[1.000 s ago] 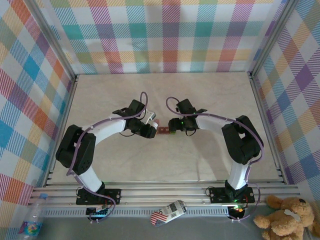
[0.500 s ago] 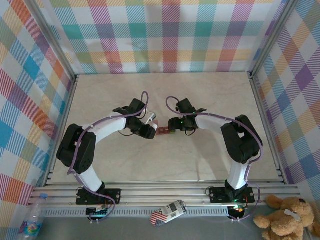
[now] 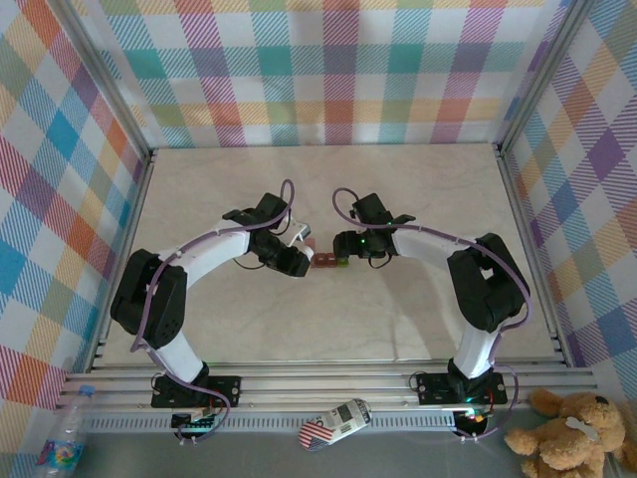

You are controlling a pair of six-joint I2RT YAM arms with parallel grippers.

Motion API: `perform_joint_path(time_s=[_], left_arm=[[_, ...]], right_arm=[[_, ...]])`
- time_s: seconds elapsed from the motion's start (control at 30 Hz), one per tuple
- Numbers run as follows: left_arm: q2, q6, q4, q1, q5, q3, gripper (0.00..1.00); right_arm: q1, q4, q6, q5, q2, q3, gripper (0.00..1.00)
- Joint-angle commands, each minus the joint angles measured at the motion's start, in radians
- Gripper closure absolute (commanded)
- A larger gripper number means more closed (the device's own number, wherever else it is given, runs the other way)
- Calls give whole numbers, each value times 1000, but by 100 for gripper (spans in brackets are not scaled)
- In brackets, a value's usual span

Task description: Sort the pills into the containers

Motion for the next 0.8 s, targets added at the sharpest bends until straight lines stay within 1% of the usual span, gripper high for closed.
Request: perform_joint_path(time_s=[0.0, 0.2, 0.77], left_arm=[[10, 22, -75, 8, 22, 48, 100], [54, 25, -118, 5, 25, 84, 100], [140, 34, -166, -12, 7, 152, 100]], right_arm=[[0, 6, 23, -20, -22, -10, 25], [0, 19, 33, -23, -16, -26, 25], [1, 37, 48, -26, 9, -43, 25]])
